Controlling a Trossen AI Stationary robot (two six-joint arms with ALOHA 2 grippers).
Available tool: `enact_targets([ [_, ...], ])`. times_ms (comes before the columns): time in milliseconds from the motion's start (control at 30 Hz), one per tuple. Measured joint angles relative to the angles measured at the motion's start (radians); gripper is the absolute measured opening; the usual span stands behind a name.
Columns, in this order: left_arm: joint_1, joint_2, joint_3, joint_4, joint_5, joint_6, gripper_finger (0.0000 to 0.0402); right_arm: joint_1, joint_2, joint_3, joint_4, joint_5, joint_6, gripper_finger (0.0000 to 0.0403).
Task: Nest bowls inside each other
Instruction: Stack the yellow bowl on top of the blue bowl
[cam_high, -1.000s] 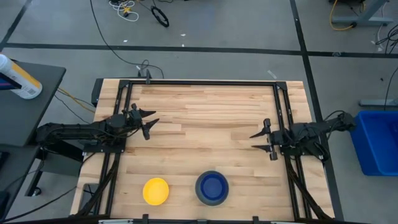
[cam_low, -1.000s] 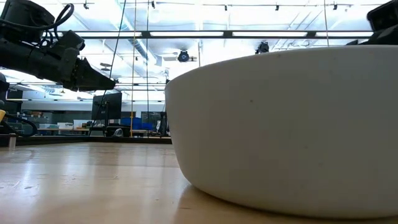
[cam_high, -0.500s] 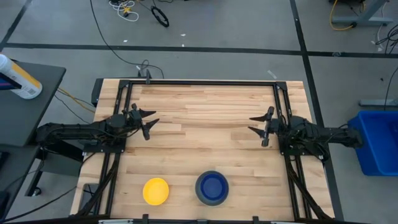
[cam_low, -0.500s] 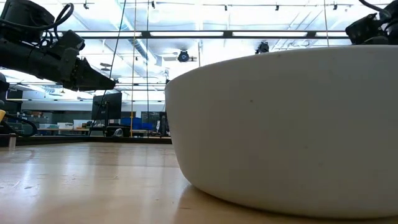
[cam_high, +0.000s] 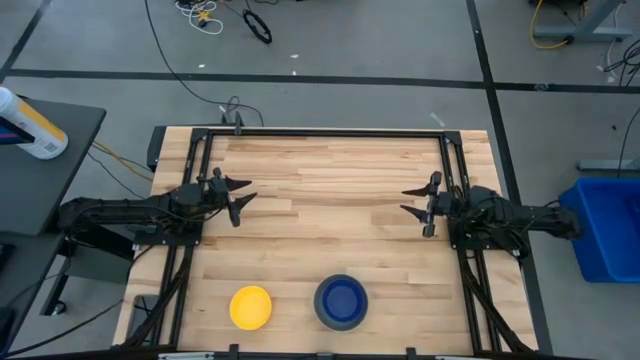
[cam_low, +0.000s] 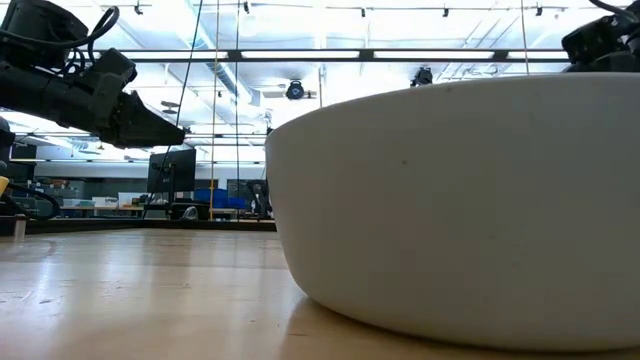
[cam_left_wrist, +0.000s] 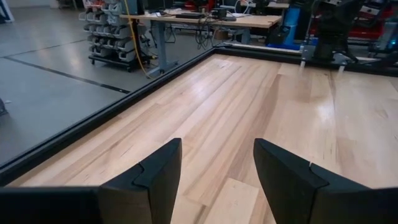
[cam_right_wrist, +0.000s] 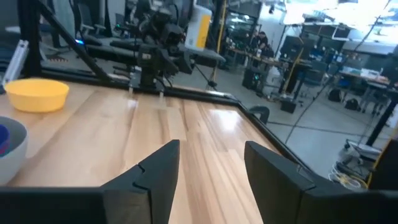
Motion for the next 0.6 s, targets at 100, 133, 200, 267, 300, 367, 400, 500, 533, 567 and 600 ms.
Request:
enact_targets([
  [100,0.000,0.000,0.000,-0.001,0.000,0.000,0.0208,0.000,-0.029,0.000,-0.002,-0.021,-0.011,0.0194],
  [133,0.000,0.000,0.000,-0.002,0.000,0.000,0.0208,0.000,-0.028,0.000,0.000,-0.026,-0.015,0.0195],
  [200,0.000,0.000,0.000,-0.002,0.000,0.000,0.0208,0.000,-0.027,0.000,-0.009,-0.027,-0.018,0.0197],
  [267,0.000,0.000,0.000,-0.003,0.000,0.000,0.0208,0.000,-0.027,0.000,-0.009,-0.033,-0.016,0.0197],
  [300,0.000,0.000,0.000,-0.003,0.000,0.000,0.0208,0.000,-0.028,0.000,-0.008,-0.033,-0.017,0.0196],
  [367,0.000,0.000,0.000,-0.003,0.000,-0.004,0.0208,-0.001,-0.026,0.000,-0.008,-0.028,-0.020,0.0194],
  [400,0.000,0.000,0.000,-0.003,0.000,-0.005,0.0208,-0.003,-0.020,0.000,-0.008,-0.025,-0.027,0.0193],
  [500,0.000,0.000,0.000,-0.004,0.014,-0.017,0.0208,-0.007,0.005,0.000,-0.010,-0.049,-0.021,0.0191],
  [533,0.000,0.000,0.000,-0.005,0.024,-0.023,0.0208,-0.006,0.014,0.000,-0.014,-0.074,-0.003,0.0190],
  [567,0.000,0.000,0.000,-0.008,0.037,-0.025,0.0208,-0.006,0.021,0.000,-0.018,-0.105,0.015,0.0190],
  [600,0.000,0.001,0.000,-0.009,0.053,-0.028,0.0208,-0.006,0.028,0.000,-0.019,-0.130,0.037,0.0190],
])
